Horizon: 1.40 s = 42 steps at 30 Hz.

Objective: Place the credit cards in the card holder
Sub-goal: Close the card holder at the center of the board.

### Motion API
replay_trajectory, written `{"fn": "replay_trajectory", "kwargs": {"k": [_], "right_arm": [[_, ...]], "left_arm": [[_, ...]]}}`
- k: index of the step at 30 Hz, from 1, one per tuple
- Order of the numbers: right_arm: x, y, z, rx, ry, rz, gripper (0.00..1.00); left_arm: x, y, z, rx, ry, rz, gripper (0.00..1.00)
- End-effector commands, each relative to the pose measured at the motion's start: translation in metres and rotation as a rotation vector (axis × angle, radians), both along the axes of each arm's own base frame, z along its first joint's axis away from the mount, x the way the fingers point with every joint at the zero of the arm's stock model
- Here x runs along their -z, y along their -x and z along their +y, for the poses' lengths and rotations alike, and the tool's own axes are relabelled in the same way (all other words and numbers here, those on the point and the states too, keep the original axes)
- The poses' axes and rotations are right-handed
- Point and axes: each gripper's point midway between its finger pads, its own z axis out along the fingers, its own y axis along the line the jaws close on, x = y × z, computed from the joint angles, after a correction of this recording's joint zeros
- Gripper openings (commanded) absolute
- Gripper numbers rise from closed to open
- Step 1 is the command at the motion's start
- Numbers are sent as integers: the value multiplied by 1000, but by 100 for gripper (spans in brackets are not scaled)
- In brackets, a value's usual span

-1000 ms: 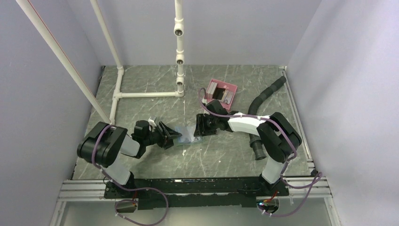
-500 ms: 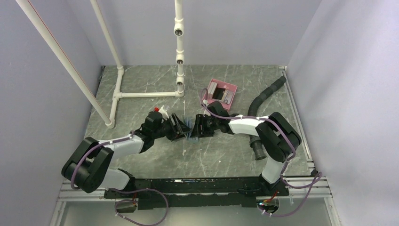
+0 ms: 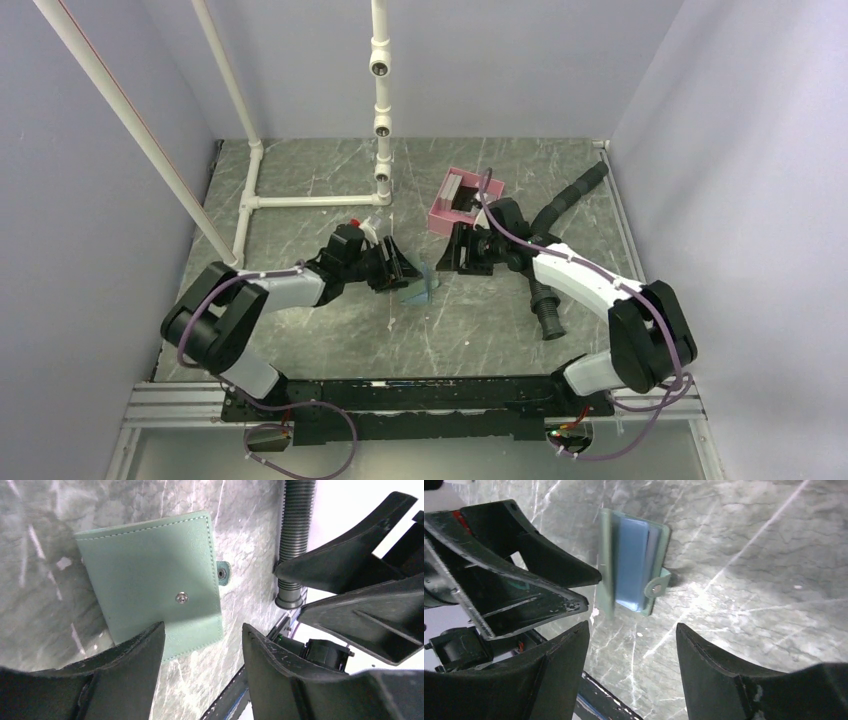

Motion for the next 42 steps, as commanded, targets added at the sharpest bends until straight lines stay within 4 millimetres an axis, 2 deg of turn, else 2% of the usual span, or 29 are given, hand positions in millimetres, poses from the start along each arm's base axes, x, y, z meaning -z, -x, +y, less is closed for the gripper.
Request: {"fn": "replay_trajectory", "kwargs": {"k": [1,4,6,9,13,17,20,27,30,36,42], "right_arm": [[20,6,-25,30,74,34,65],[24,1,-18,11,58,23,58],[23,-3,-8,-8,50,9,54],[26,-10,-3,-4,89,-7,56],[29,-15,1,-9,125,-22,56],[31,-22,4,-19,152,-51,47],[30,-27,8,-29,154,-70,41],[32,-36,12,-30,180,-67,20],[34,-37,12,-31,191,-63,16],[30,-32,13,-37,186,-67,0],[24,-25,20,-74,135,-66,0]], "left_arm": [[-4,0,-26,115,94,-7,63],[14,5,-32,143,114,69,55],[18,10,-31,146,126,80,52],[28,16,-21,144,61,115,48],[33,18,-9,140,-4,134,38],[36,18,-2,150,-54,145,30],[36,18,-1,161,-64,148,28],[36,16,-5,167,-40,150,27],[35,16,-5,168,-38,147,27],[25,12,-6,174,-38,134,27],[16,-5,5,135,-53,130,24]]}}
